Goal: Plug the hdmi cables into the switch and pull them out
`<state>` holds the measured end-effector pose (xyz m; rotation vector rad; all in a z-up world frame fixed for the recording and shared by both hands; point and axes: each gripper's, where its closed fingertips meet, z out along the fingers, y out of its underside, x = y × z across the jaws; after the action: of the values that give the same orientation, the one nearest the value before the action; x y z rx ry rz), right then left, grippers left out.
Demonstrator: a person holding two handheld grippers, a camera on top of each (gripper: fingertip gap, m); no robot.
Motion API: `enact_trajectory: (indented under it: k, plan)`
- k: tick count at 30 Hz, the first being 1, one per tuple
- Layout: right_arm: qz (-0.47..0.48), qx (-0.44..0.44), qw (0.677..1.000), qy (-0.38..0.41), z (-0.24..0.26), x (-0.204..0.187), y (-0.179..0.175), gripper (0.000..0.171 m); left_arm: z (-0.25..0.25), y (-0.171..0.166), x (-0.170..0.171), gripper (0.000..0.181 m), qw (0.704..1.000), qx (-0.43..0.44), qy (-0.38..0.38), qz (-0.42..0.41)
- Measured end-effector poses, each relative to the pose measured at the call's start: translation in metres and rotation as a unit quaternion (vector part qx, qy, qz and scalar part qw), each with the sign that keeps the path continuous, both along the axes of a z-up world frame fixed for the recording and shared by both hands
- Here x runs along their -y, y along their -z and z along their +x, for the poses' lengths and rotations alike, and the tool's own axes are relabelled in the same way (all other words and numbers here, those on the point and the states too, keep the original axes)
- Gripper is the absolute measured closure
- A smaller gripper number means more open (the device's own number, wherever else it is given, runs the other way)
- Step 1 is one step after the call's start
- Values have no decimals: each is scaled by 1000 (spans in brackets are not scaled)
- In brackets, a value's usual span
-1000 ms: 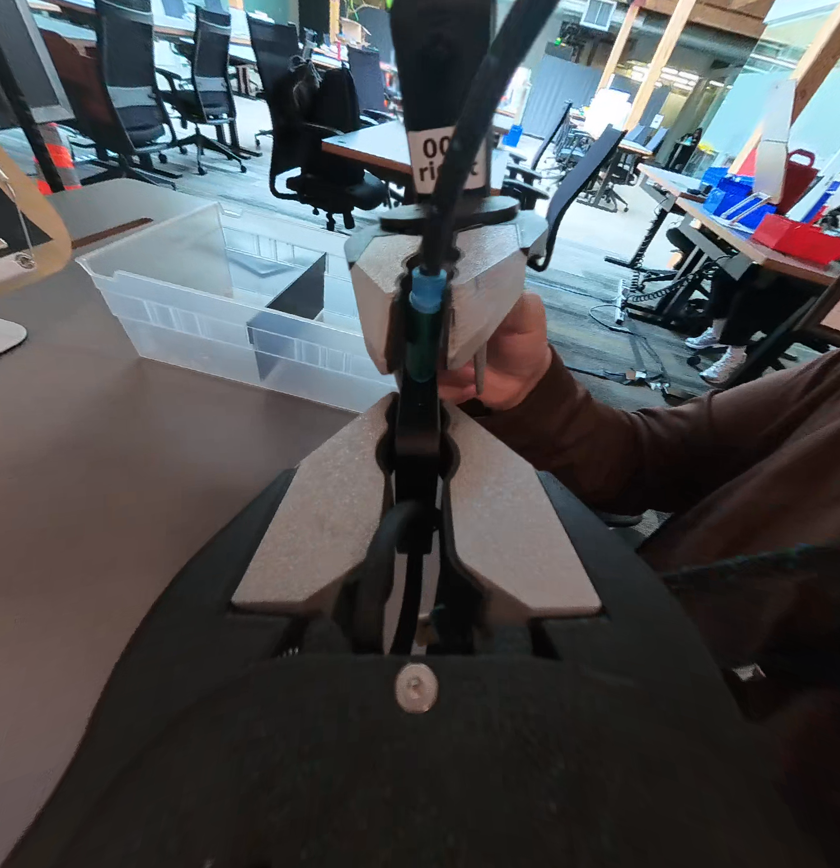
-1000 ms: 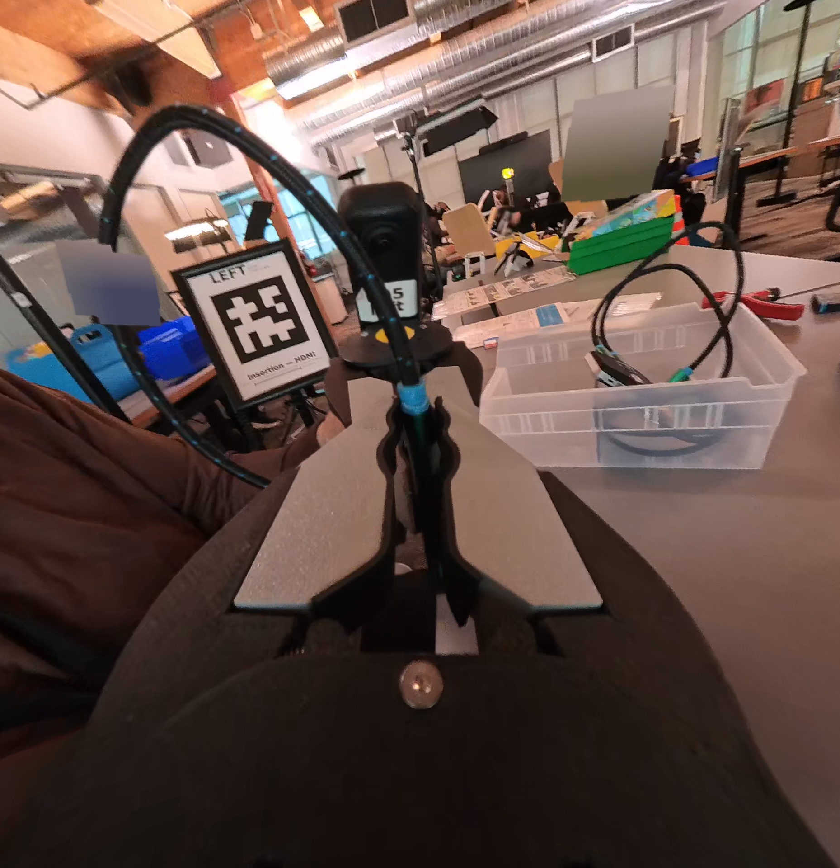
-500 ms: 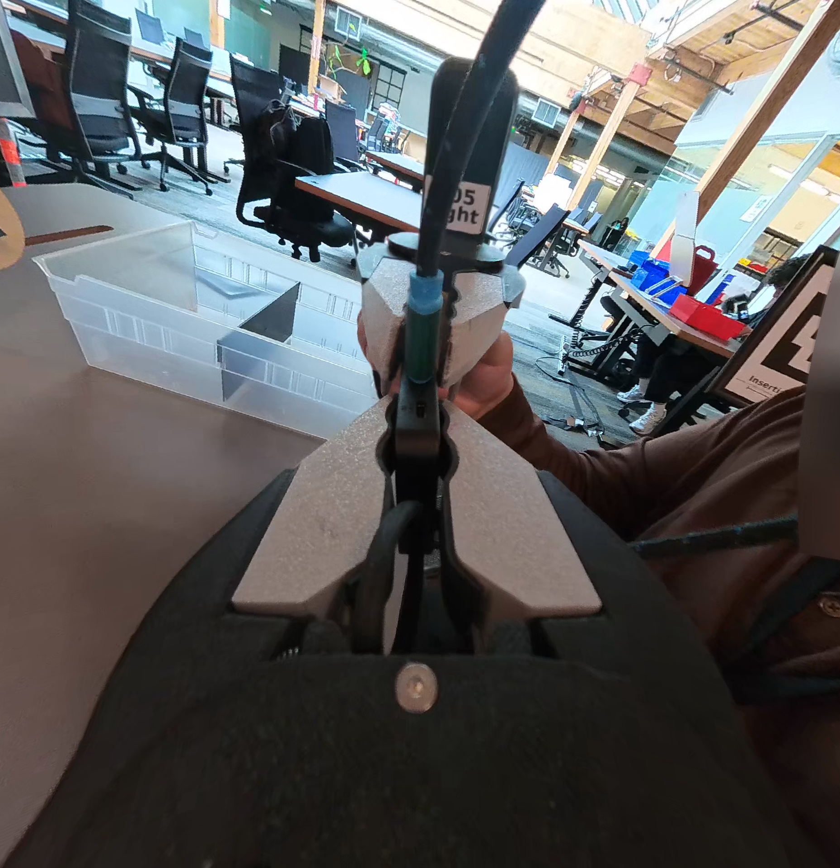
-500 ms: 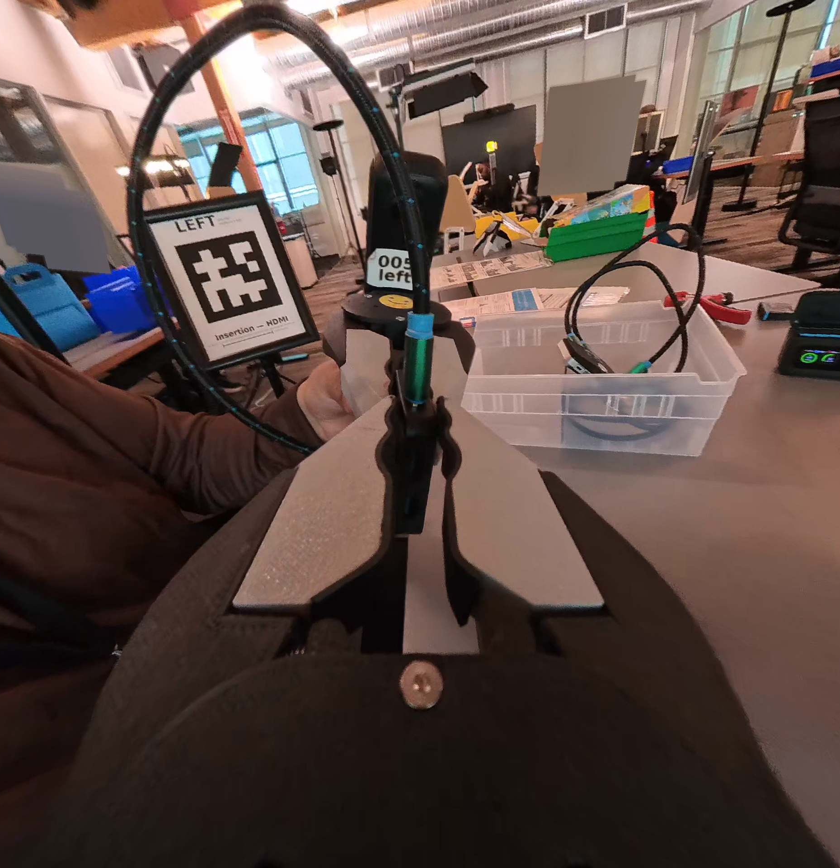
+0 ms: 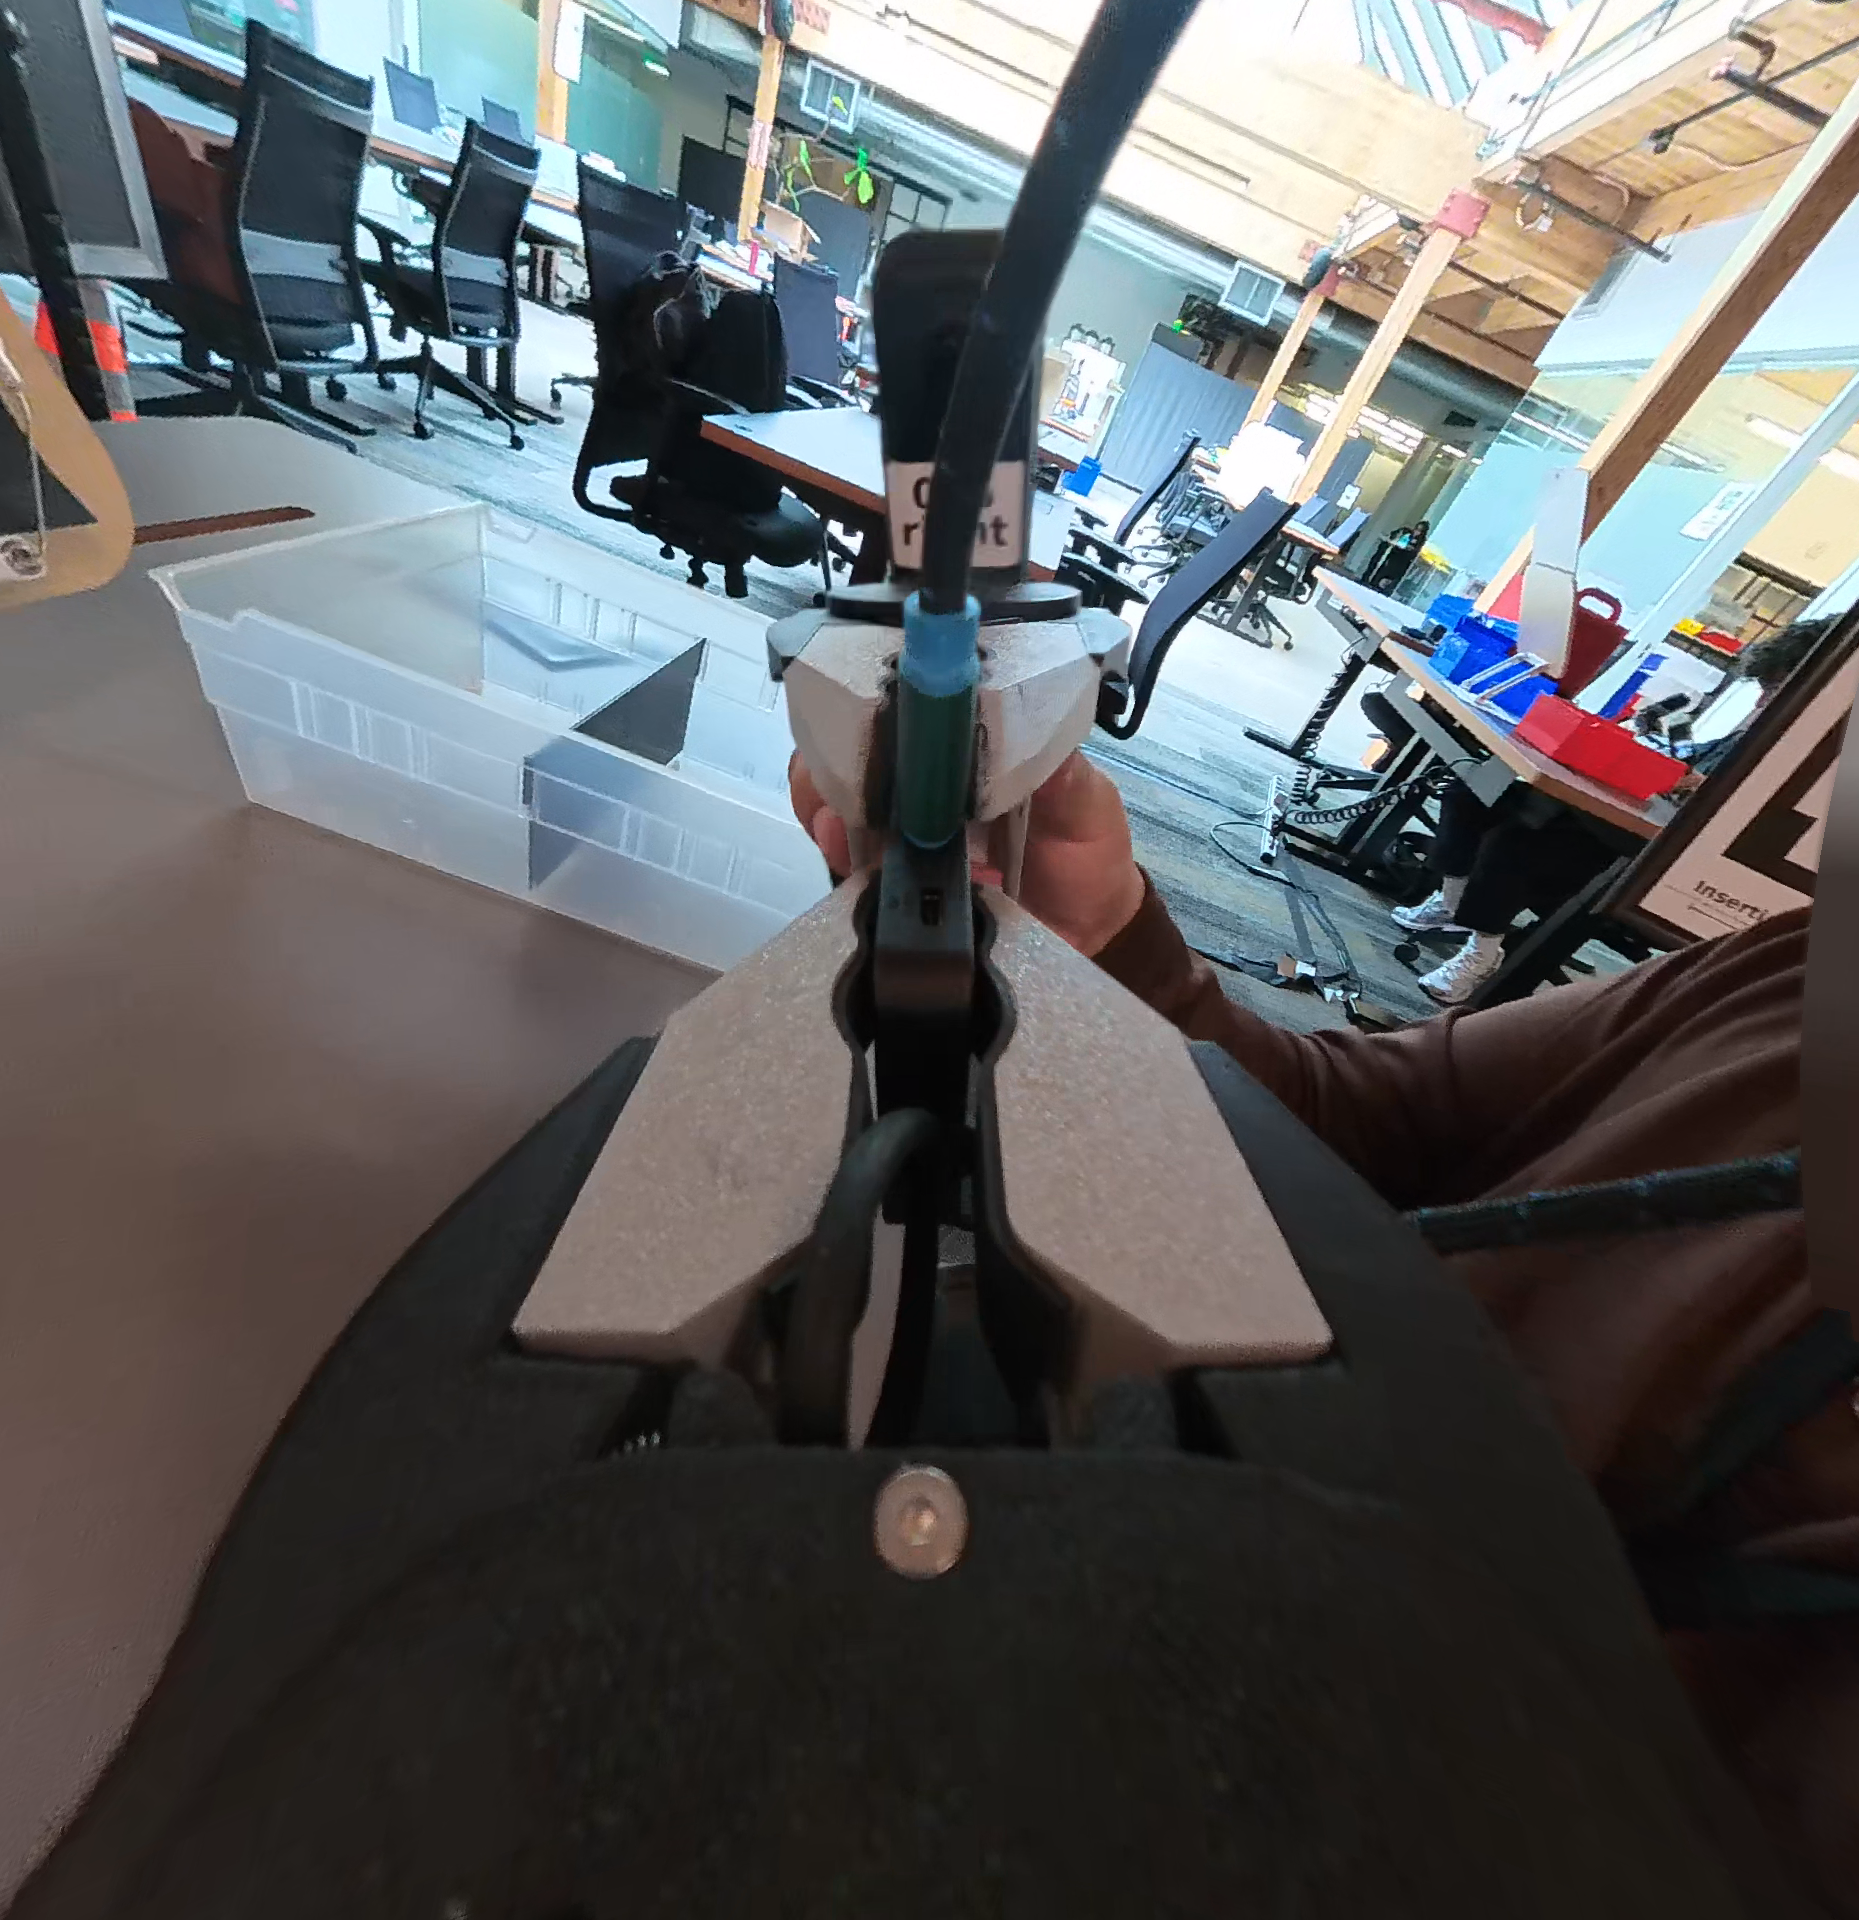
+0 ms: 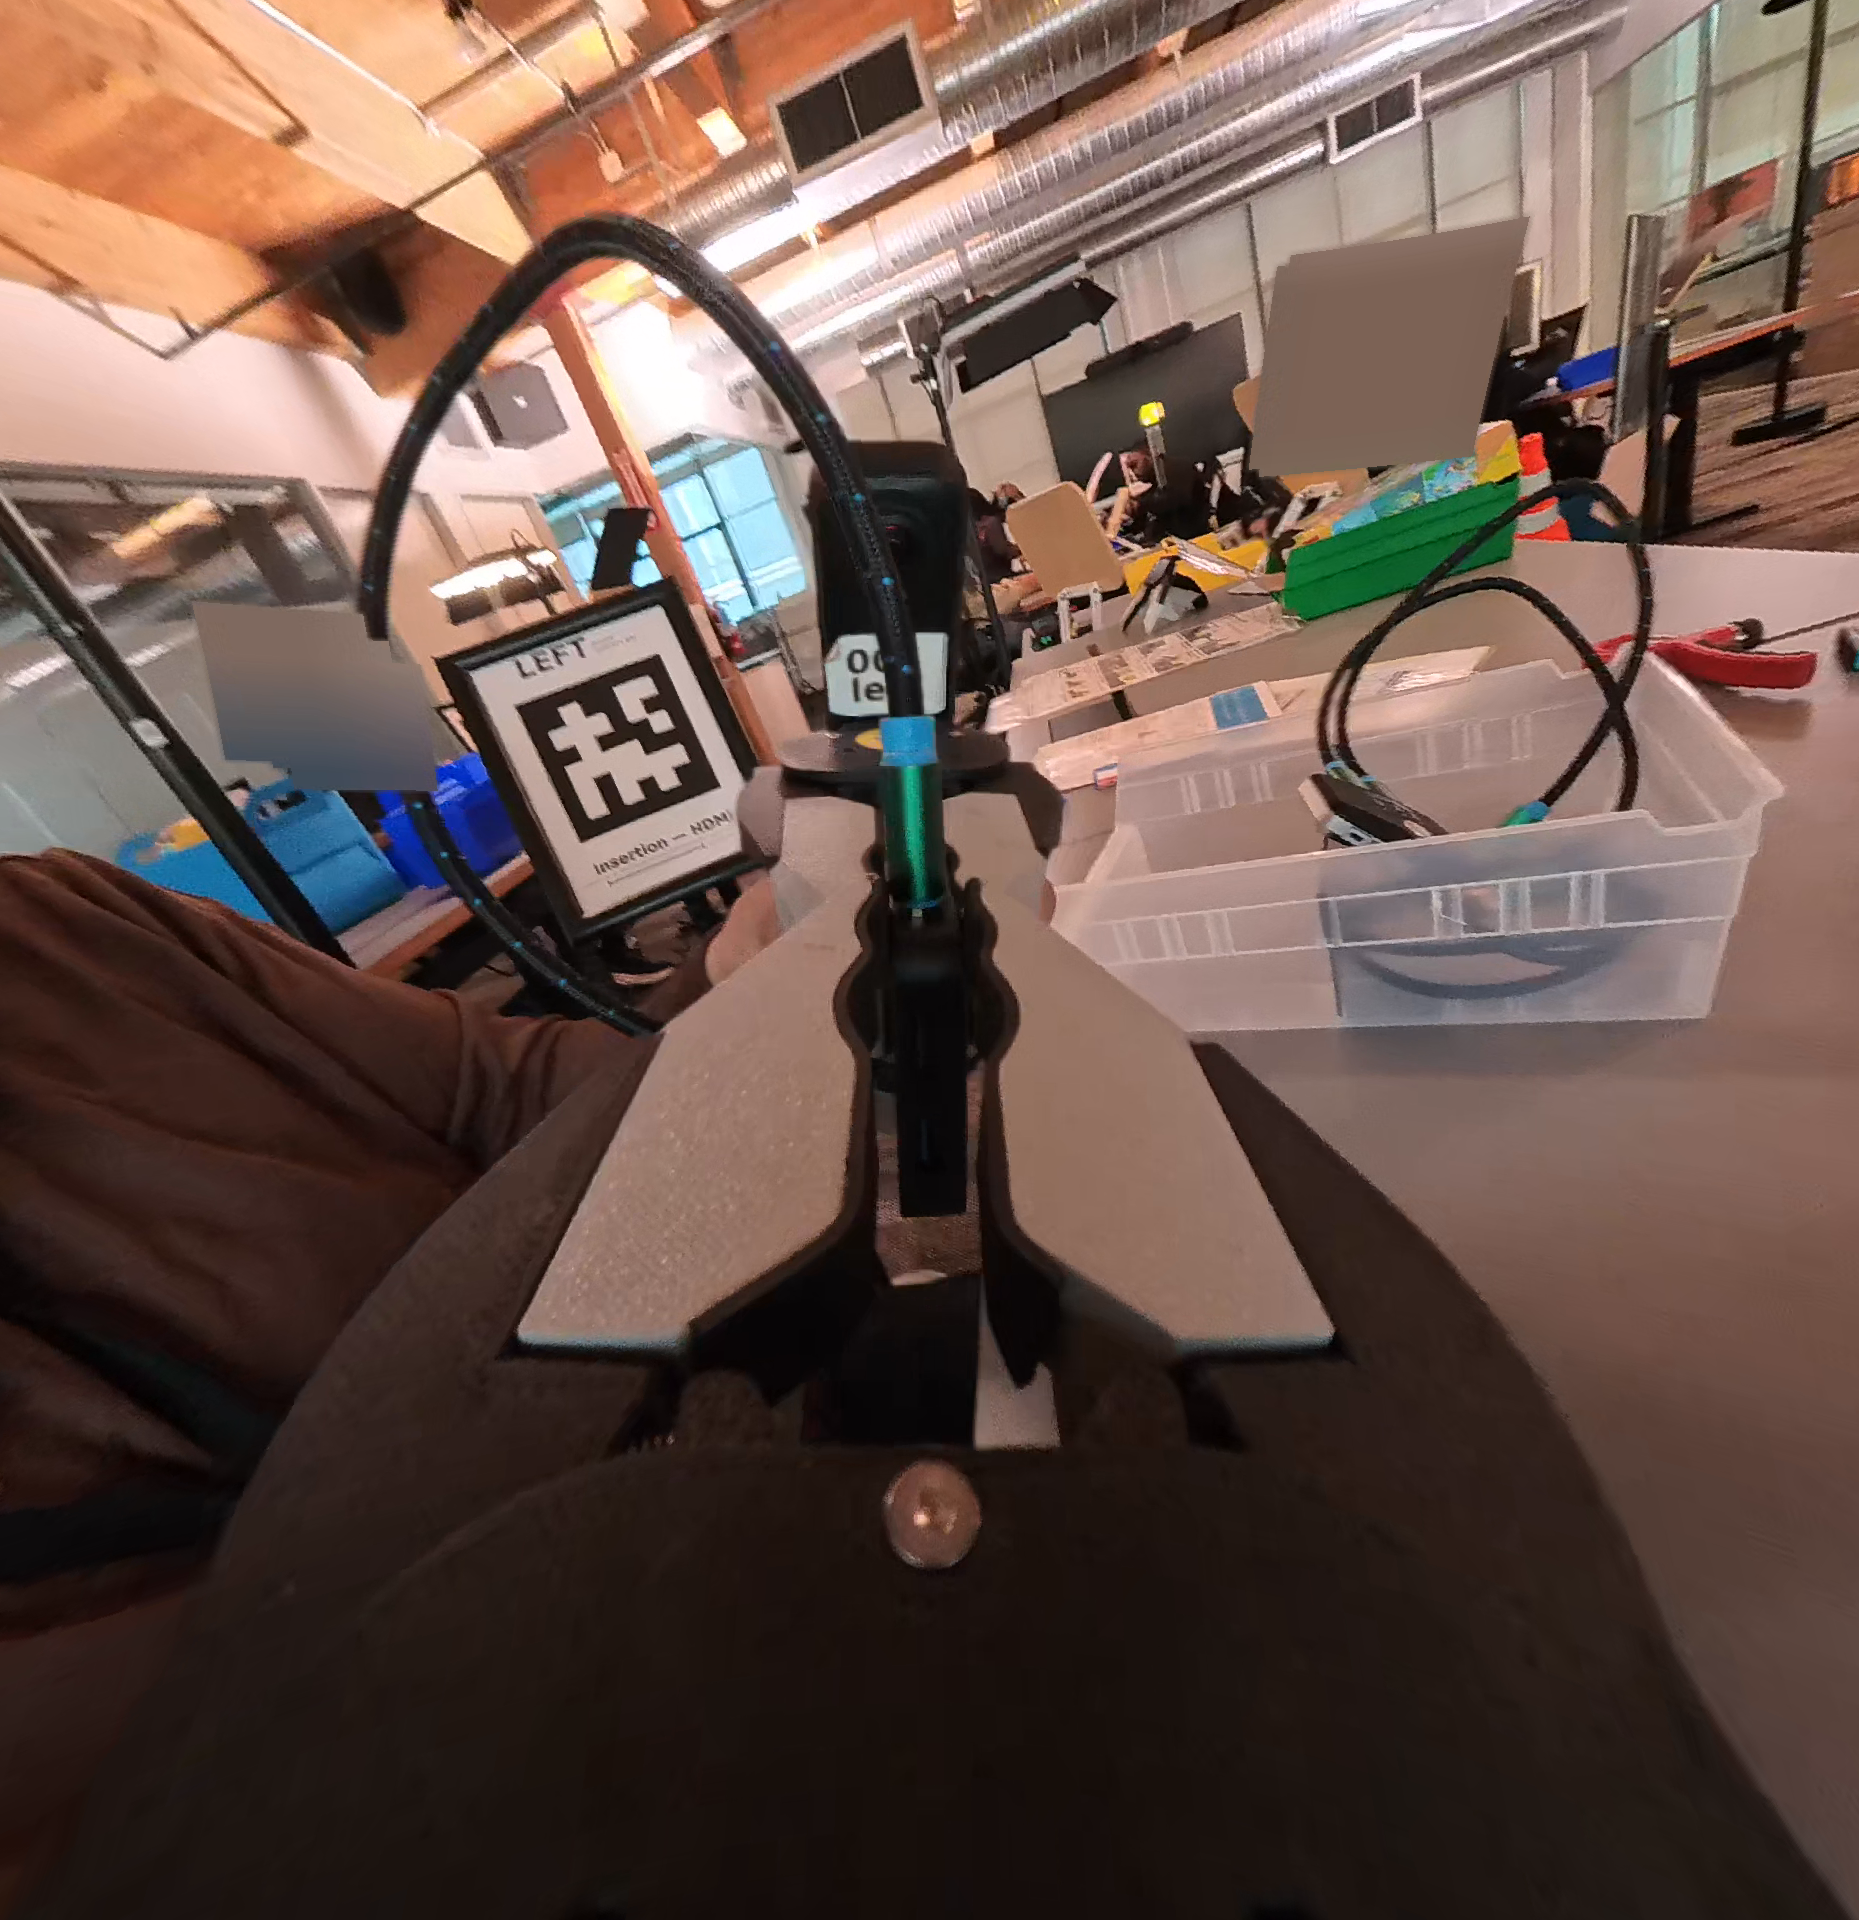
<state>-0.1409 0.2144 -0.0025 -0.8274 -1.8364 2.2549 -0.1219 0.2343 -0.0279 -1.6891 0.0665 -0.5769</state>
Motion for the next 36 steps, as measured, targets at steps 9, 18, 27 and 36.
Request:
enact_trajectory:
  k: [9,18,27,36]
  plan:
    - [162,-61,981,91,-7,-2,16,162,-7,18,-2,170,999,-22,-26,-39]
    - [98,-55,991,66,-7,-1,9,163,-3,12,-4,170,1000,11,-8,-21]
    - [-43,-44,991,116,-19,-16,-11,163,26,55,-22,170,997,-28,15,-69]
    - [-99,-131,961,222,27,-107,-67,164,-24,59,-22,170,995,-26,-58,-75]
